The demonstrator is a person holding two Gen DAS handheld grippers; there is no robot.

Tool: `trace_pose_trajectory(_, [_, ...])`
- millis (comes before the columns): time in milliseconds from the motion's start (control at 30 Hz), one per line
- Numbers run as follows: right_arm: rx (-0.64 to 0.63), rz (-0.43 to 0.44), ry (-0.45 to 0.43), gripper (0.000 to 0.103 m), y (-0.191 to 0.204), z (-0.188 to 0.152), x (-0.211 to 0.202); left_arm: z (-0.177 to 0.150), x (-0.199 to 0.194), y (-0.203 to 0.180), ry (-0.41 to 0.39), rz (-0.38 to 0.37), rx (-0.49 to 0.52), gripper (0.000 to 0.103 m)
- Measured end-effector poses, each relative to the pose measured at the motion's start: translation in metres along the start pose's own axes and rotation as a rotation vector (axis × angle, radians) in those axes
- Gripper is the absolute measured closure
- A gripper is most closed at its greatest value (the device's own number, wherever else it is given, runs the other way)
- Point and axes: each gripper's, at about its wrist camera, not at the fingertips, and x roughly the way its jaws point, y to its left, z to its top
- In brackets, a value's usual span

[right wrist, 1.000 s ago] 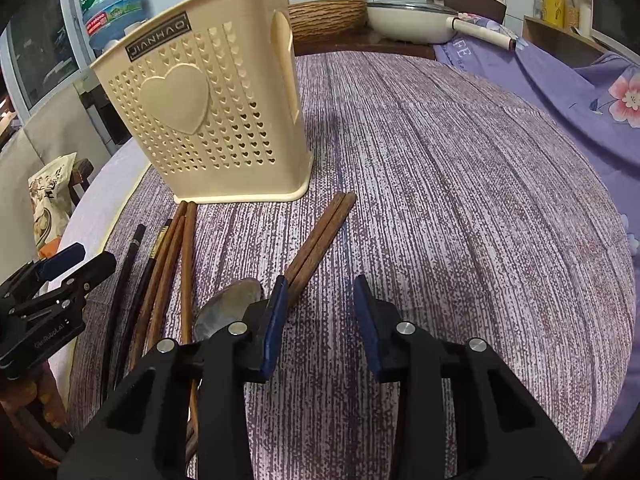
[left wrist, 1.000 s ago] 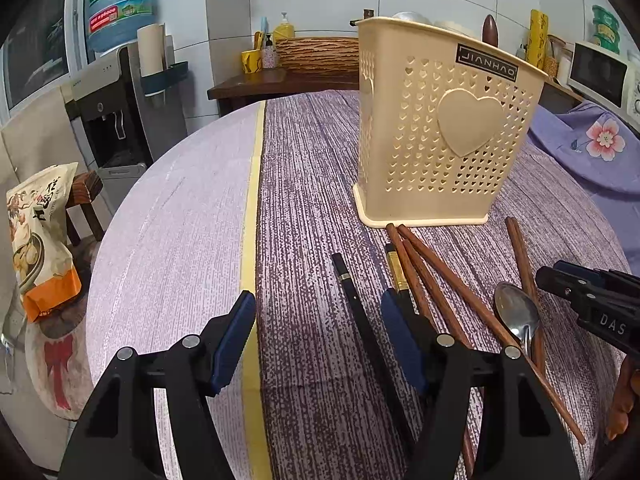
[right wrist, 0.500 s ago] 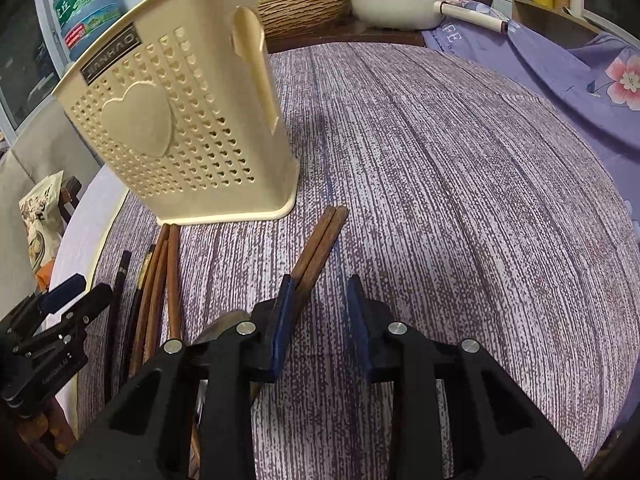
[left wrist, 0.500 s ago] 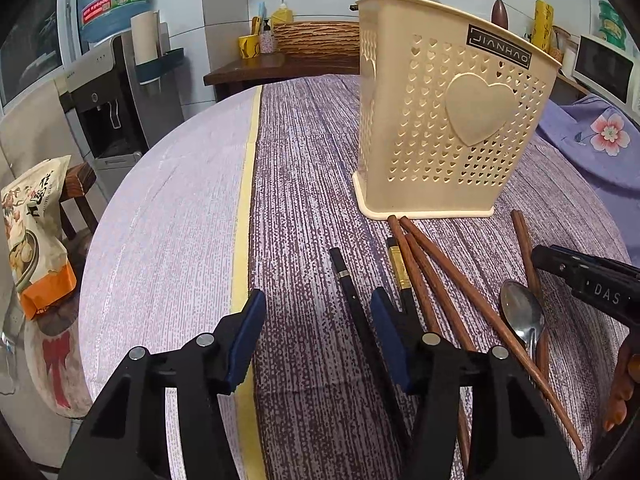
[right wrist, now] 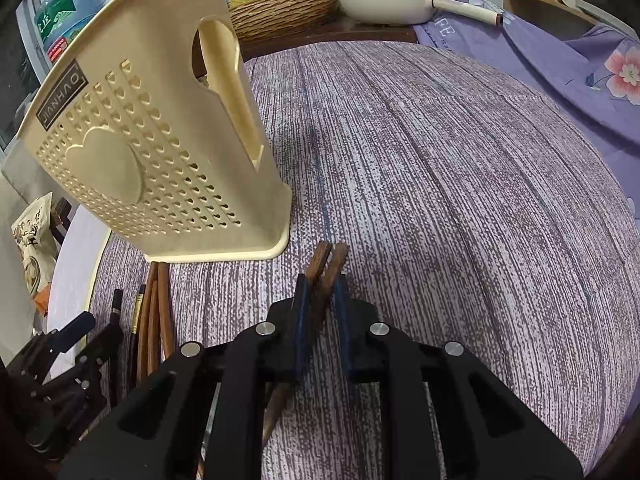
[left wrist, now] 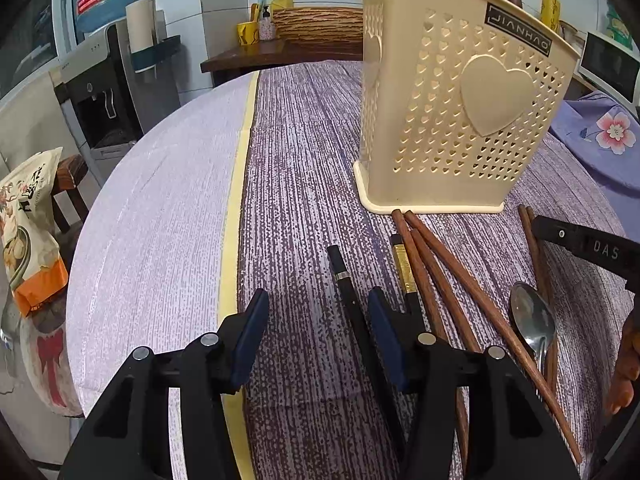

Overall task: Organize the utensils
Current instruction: 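Grasp a brown chopstick with the right tool while the left tool grasps a black chopstick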

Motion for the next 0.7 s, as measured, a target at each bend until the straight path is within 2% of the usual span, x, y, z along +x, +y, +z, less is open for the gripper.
trace_pose_trajectory(333, [0.004, 0.027, 0.021, 0.086, 0.006, 0.003, 0.007, 0.009, 0.007, 0.002, 0.01, 0.011, 0.008, 0.056])
trace_pose_trajectory(467, [0.068, 0.097, 0.047, 0.086, -0.006, 0.004, 0.006, 0.013, 0.008, 0.004, 0.018, -0.002, -0.003, 0.057])
trace_pose_trajectory(600, [0.046, 0.063, 0.023, 0.086, -0.006, 0.0, 0.0, 0.013, 0.009, -0.002, 0.013, 0.016, 0.014, 0.06])
trace_pose_trajectory(700, [0.085, 0.077, 0.018, 0.086, -0.011, -0.002, -0.006, 0.01, 0.006, -0.004, 0.018, 0.008, 0.018, 0.065])
